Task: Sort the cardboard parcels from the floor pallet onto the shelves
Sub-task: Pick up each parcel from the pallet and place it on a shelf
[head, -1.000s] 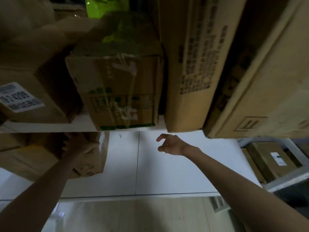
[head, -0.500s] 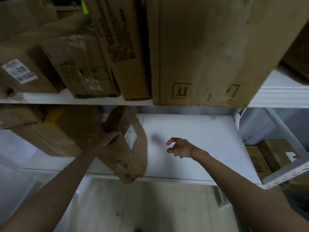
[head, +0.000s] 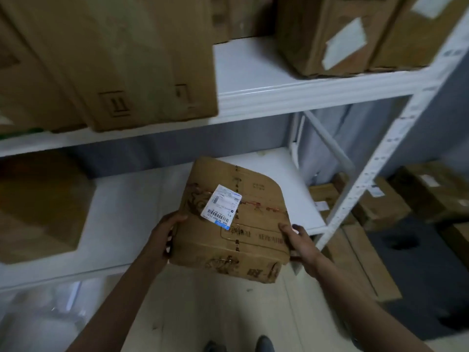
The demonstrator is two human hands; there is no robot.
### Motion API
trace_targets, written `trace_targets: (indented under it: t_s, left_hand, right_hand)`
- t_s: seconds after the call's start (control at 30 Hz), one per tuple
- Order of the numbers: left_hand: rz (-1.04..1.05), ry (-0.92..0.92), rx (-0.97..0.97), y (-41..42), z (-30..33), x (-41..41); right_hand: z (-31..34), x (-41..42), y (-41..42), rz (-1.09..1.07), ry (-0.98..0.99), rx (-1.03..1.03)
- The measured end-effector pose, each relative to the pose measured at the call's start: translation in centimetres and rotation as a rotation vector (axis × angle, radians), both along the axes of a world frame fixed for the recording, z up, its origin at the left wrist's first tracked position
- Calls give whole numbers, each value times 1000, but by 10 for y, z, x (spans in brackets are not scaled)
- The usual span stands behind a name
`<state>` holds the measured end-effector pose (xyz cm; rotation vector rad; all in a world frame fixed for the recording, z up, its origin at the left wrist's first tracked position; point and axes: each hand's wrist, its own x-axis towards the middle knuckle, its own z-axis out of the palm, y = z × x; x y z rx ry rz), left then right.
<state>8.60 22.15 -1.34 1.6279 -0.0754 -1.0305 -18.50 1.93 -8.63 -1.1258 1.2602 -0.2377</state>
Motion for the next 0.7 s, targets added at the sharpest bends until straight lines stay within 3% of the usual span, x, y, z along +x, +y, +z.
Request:
trace_targets:
  t_s: [0.27,0.7]
  left_hand:
    - [-304,58,-95,-41,-17,-66]
    - [-822,120,-103,-69,-32,-203]
  right_hand:
    - [18,-104,31,-258,-98,63]
    - [28,-260,180,-738,-108,75]
